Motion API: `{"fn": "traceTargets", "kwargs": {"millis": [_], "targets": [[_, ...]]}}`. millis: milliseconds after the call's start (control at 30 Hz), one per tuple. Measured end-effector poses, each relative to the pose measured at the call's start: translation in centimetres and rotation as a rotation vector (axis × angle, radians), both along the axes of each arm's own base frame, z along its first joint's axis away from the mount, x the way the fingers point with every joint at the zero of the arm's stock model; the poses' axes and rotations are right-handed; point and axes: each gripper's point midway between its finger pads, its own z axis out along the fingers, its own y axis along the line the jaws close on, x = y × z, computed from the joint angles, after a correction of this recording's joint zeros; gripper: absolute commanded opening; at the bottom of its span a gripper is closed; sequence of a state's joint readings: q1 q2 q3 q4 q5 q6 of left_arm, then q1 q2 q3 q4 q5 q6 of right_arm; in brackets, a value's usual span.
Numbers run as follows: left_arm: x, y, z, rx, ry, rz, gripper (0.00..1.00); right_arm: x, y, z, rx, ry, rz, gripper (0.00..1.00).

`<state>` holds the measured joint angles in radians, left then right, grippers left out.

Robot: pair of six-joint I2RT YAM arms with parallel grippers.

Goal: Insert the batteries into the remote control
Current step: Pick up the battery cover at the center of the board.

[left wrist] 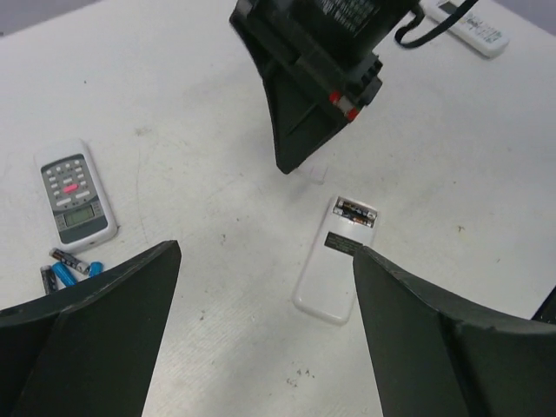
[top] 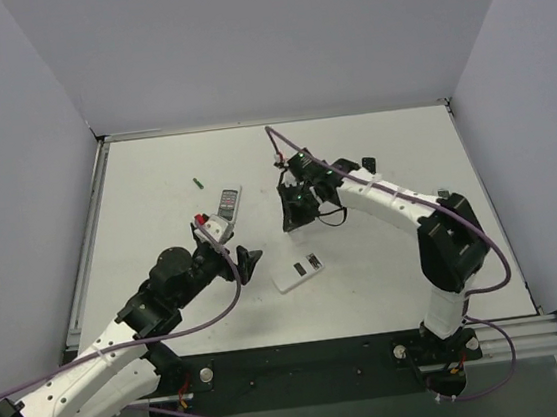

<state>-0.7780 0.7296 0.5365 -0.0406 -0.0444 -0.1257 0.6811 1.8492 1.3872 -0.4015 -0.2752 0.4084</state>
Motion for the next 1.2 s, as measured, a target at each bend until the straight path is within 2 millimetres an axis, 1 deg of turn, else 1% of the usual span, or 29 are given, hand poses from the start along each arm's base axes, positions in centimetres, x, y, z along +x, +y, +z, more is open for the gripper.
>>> {"fn": "traceTargets", "kwargs": {"millis": [67, 133, 200, 267, 333, 367, 467, 567, 800, 1033, 1200], "targets": [[0.1, -0.1, 0.8, -0.023, -0.064, -0.013, 0.92, 0.1, 0.4, 3.9, 0.123, -0.027, 0.004, 0.00], [-0.1, -0.2, 1.6, -0.034, -0.144, -0.048, 0.92, 0.4, 0.4, 7.9, 0.246, -0.062, 0.010, 0.00], [-0.4, -0.5, 2.4, -0.042, -0.233, -0.088, 0.93, 0.2, 0.3, 11.5, 0.361, -0.086, 0.026, 0.00], [-0.6, -0.9, 3.3, -0.033, -0.329, -0.135, 0.95, -0.1, 0.3, 14.4, 0.465, -0.103, 0.048, 0.00], [-0.8, -1.5, 4.2, -0.018, -0.411, -0.185, 0.96, -1.2, 0.7, 16.5, 0.563, -0.093, 0.083, 0.00], [-0.9, -1.9, 4.6, -0.007, -0.447, -0.214, 0.96, -1.8, 1.0, 17.2, 0.604, -0.083, 0.103, 0.00], [-0.9, -3.4, 5.4, 0.023, -0.517, -0.295, 0.96, -3.5, 1.5, 18.8, 0.691, -0.042, 0.153, 0.00], [-0.6, -4.9, 6.0, 0.039, -0.568, -0.357, 0.96, -4.6, 2.0, 20.3, 0.756, -0.012, 0.202, 0.00], [0.2, -7.3, 6.7, 0.042, -0.646, -0.430, 0.95, -6.6, 1.8, 23.0, 0.848, 0.015, 0.285, 0.00], [0.4, -8.4, 8.9, -0.027, -0.710, -0.432, 0.91, -7.6, 1.4, 24.0, 0.899, 0.028, 0.301, 0.00], [0.4, -8.9, 9.9, -0.081, -0.725, -0.433, 0.85, -7.5, 1.5, 23.7, 0.919, 0.046, 0.287, 0.00]]}}
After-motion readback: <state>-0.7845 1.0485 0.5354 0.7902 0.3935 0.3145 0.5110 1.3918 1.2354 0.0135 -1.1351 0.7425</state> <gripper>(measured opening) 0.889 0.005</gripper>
